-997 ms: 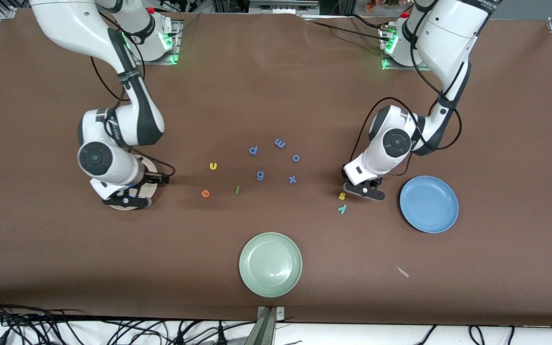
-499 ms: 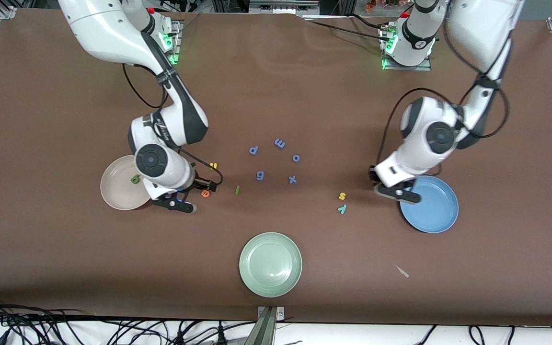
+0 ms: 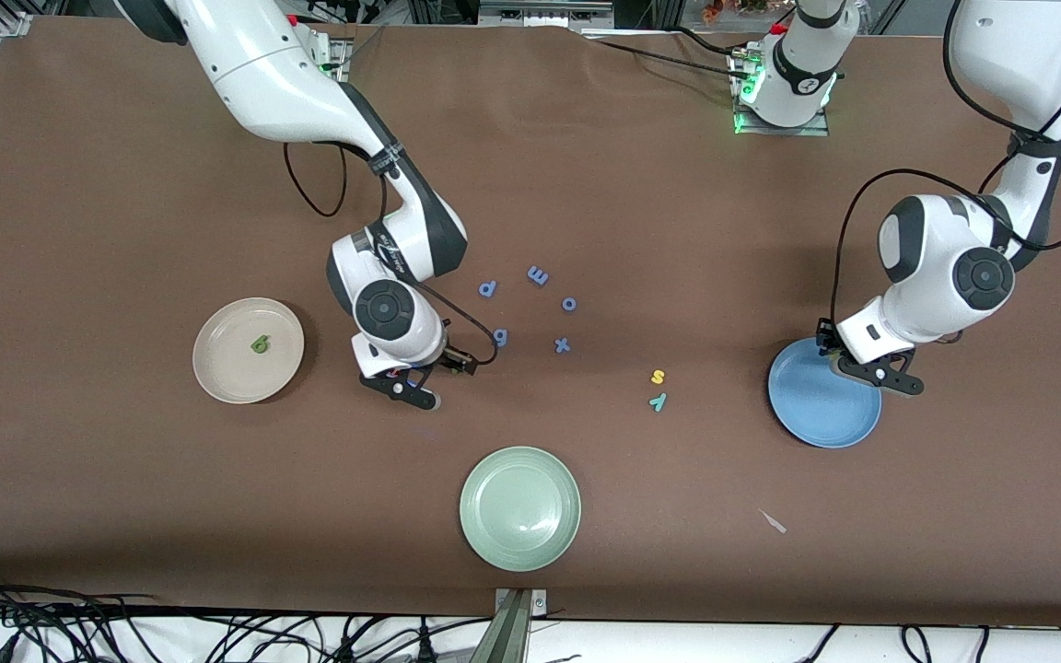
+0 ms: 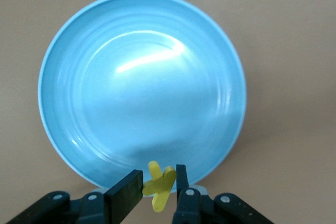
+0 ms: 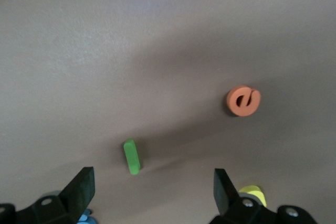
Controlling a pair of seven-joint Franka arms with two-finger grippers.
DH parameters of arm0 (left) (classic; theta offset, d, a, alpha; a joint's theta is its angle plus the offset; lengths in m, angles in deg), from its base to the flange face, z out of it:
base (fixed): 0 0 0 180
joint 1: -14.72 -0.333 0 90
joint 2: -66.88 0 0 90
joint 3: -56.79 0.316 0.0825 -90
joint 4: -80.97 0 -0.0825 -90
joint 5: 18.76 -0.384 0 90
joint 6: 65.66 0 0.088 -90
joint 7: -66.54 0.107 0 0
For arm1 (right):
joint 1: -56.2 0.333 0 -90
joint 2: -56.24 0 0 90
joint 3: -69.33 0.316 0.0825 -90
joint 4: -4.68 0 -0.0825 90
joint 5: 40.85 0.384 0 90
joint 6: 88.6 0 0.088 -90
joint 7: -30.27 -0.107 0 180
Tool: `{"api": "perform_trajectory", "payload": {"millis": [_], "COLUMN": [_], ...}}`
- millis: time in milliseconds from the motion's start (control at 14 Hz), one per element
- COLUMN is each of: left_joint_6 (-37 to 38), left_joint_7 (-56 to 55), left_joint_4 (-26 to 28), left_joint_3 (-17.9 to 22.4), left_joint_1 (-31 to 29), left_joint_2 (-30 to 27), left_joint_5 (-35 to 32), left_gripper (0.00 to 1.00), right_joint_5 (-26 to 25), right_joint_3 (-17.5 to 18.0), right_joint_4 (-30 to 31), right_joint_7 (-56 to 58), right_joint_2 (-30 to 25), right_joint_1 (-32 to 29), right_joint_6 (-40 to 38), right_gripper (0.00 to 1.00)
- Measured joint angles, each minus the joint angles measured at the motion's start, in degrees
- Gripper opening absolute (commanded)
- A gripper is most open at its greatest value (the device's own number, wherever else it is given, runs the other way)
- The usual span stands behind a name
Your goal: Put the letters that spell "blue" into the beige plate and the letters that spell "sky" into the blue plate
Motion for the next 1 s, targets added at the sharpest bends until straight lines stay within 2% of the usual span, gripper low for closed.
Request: {"api": "perform_trajectory", "payload": {"millis": [71,214,356,427,570,641,855,926,997], "left_joint_6": [-0.15,-0.24,-0.41,-0.57,-0.83,-0.99,-3.68,-5.05,-5.83], "left_joint_7": [0.02,0.0,-0.02,0.0,-1.6,-4.03,-12.95,-15.29,-18.01], "left_joint_4": [0.0,-0.03,-0.17,-0.32,-1.07,-1.36,-2.25,-3.2,-4.67], "left_joint_3": [-0.07,-0.24,-0.38,-0.61,-1.04,-1.22,-1.58,-1.63,-1.62], "left_joint_1": [0.13,0.66,1.02,1.61,5.48,8.18,17.33,20.07,22.33], "left_joint_2": [0.26,0.32,0.32,0.28,0.25,0.29,1.54,2.71,4.34], "left_joint_5": [-0.01,-0.02,-0.02,-0.02,-0.01,0.09,5.4,7.25,8.11], "left_gripper": [0.71,0.81,0.78,0.76,0.76,0.76,0.77,0.77,0.72], "right_joint_5": [0.01,0.22,1.24,1.4,1.51,1.53,1.58,1.58,1.58], "right_joint_3": [0.0,0.01,0.01,0.02,0.03,0.03,0.0,-0.06,-0.08], "right_joint_4": [-0.13,-0.16,-0.18,-0.18,-0.15,-0.12,-0.13,-0.14,-0.14], "right_joint_7": [-0.02,-0.04,-0.2,-0.25,-0.38,-0.42,-0.61,-0.65,-0.67], "right_joint_2": [0.54,1.5,2.02,2.23,2.62,2.84,2.82,2.75,2.71], "right_joint_1": [0.13,0.53,0.95,1.12,1.47,1.65,1.8,1.79,1.78], "right_joint_6": [0.15,1.85,2.89,3.46,4.52,4.93,5.33,5.3,5.3], "right_gripper": [0.99,0.97,0.88,0.8,0.54,0.35,0.0,0.0,0.0]}}
